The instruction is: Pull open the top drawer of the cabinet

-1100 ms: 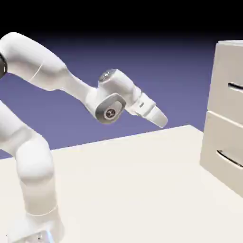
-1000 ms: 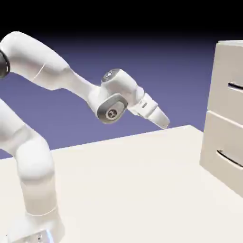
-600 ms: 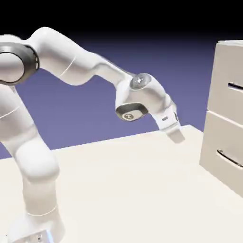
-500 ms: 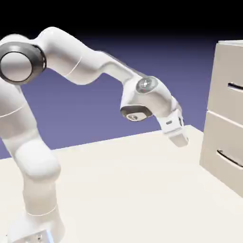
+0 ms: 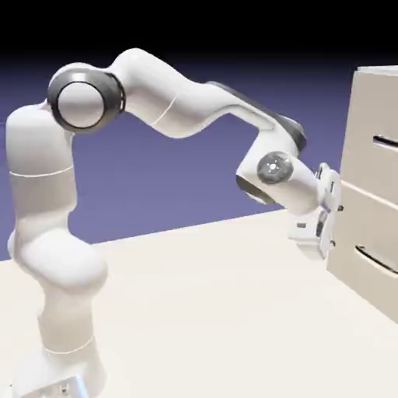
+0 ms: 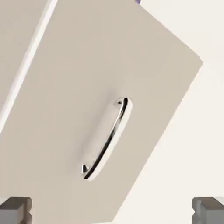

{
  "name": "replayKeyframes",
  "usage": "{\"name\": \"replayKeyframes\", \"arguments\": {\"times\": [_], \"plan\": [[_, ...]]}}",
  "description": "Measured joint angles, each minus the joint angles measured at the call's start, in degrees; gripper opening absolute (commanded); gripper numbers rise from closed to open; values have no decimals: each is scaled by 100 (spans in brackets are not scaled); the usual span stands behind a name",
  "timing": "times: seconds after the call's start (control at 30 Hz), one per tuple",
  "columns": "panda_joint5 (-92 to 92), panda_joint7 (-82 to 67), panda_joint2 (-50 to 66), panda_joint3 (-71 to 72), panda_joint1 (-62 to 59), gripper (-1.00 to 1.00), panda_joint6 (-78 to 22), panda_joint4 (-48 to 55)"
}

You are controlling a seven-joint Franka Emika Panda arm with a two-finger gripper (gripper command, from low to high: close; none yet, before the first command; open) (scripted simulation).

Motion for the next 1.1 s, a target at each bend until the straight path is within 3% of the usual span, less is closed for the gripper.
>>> {"name": "replayKeyframes", "arguments": {"times": [0.93, 1.1], "plan": [[6977, -1530, 2946, -3120, 2402, 0, -887, 2949], [6981, -1149, 3400, -2893, 1960, 0, -769, 3622]]}}
